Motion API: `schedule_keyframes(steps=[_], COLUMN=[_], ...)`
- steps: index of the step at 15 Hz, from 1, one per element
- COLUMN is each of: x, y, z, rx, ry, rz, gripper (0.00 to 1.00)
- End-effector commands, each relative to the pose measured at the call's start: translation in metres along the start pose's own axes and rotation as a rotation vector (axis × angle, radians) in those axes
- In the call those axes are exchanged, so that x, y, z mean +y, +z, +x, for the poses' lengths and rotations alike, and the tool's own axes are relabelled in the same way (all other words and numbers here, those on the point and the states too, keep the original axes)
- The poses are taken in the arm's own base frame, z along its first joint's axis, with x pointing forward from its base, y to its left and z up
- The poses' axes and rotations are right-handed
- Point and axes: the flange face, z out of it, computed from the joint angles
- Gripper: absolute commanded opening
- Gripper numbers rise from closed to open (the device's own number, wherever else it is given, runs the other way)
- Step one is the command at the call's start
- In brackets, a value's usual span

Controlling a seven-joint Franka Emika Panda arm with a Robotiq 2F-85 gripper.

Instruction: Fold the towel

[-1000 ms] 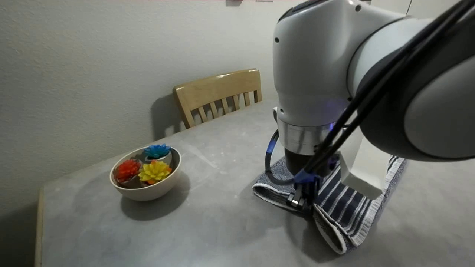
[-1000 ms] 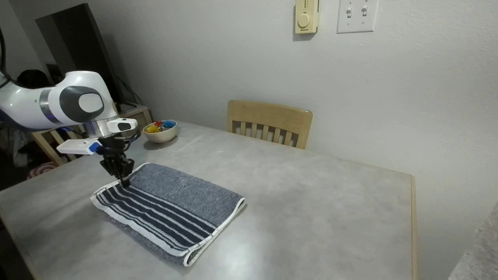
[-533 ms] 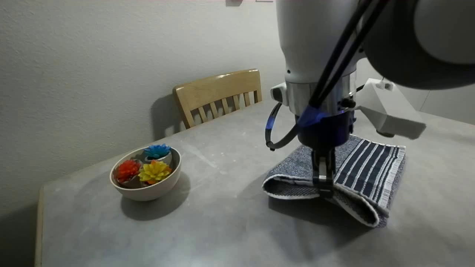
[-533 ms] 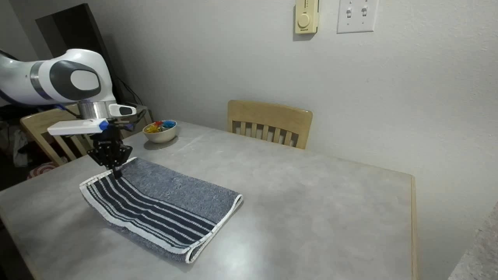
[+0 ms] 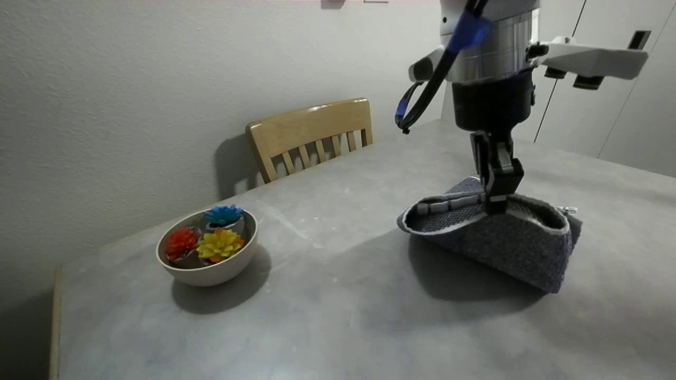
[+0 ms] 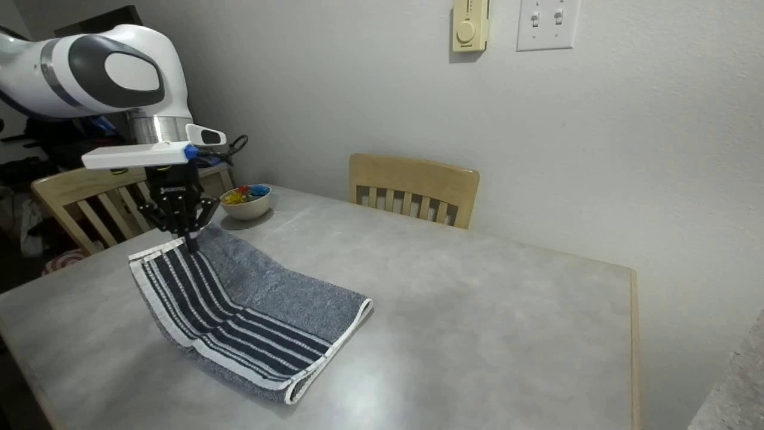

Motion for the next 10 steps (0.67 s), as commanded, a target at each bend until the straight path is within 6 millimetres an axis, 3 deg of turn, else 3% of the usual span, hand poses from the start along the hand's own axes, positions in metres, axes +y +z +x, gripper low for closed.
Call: schedule_keyframes(steps=[1,5,10], x=[0.028,0.071,0.125], y=[-0.014,-0.014,0.020], z=[-0.033,-0.060,-0.084], rx=[-0.011,-0.018,-0.125], ry=[-0.057,-0.105,-0.200], rz=[0.041,0.091,0.171], gripper=[0.02,0.02,0.02])
